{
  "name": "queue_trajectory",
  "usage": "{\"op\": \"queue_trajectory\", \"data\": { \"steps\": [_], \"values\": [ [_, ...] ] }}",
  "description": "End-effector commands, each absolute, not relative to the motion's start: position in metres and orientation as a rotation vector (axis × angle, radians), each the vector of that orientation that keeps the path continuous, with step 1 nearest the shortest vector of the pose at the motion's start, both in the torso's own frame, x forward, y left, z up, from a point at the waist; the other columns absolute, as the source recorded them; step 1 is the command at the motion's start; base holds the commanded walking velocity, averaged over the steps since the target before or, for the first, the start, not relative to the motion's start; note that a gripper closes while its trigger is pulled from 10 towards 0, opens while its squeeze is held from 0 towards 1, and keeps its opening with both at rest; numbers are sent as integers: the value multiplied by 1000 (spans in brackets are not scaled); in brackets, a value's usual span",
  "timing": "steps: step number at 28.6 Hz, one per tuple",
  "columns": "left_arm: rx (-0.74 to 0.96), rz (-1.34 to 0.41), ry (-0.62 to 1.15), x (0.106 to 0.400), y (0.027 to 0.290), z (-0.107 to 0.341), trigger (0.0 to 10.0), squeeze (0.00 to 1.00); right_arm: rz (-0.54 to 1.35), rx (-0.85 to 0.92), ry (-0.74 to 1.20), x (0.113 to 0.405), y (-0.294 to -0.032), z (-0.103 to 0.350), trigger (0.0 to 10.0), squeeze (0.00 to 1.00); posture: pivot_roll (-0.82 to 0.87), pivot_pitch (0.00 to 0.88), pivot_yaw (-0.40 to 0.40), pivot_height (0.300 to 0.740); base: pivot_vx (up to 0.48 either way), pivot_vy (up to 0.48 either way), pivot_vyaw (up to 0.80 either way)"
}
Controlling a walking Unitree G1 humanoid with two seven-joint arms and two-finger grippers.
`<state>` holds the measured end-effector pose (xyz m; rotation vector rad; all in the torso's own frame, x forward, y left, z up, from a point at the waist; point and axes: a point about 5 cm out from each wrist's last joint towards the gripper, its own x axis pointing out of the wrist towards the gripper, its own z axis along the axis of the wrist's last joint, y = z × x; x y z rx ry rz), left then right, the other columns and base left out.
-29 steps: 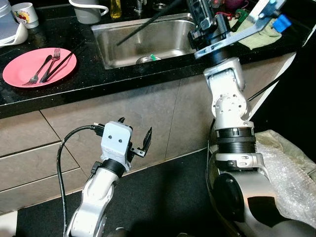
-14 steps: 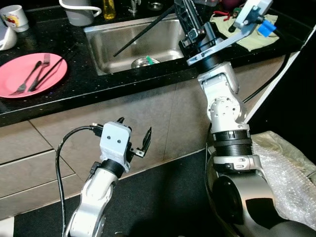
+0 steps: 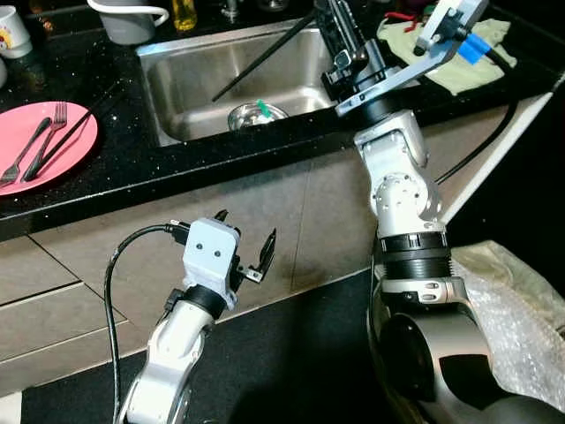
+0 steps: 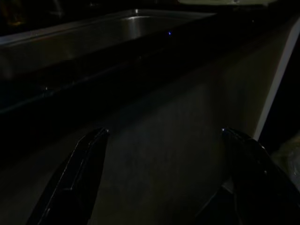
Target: Kitchen organization
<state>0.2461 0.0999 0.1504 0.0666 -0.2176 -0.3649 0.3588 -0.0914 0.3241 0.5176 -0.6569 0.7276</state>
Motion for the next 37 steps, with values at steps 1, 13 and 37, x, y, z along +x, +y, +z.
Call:
{"op": "queue_trajectory", "data": {
  "steps": [1,13,37],
  "values": [
    [71,-362,-199,245,101,145,10000,0,722,519,-673,358,-93,325,10000,0,98,73,-46,740,349,0,781],
    [70,-365,-200,245,100,145,10000,0,742,554,-710,355,-92,333,10000,0,98,73,-48,740,353,0,359],
    [61,-353,-230,243,98,148,10000,0,644,-38,-515,378,-70,313,10000,0,99,75,-65,740,235,0,0]
  ]
}}
